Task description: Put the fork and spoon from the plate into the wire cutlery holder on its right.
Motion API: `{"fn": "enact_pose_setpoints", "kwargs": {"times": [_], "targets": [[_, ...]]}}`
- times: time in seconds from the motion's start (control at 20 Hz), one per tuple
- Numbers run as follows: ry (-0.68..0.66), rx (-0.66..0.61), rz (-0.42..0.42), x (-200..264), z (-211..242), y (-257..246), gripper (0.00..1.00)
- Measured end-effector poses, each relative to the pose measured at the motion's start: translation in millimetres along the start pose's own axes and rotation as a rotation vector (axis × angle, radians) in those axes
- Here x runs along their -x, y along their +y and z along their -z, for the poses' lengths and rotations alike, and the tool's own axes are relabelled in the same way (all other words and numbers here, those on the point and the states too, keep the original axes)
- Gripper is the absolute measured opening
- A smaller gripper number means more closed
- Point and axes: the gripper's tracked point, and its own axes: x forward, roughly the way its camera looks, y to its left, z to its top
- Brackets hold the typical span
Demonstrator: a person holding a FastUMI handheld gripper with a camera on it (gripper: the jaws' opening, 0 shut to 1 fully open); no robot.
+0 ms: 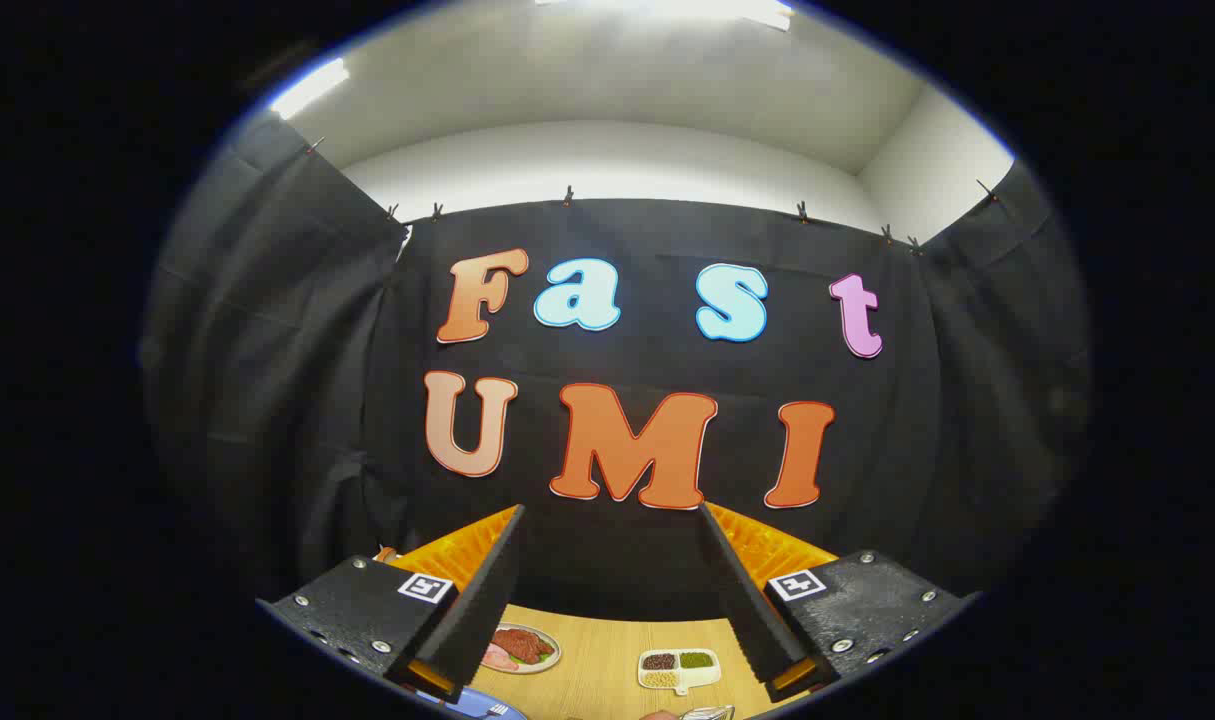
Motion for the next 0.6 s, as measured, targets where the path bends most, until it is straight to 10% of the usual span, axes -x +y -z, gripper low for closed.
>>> {"fn": "enact_pose_setpoints", "kwargs": {"times": [0.6], "targets": [[0.042,-0.021,-0.017,-17,18,10,0.98]]}}
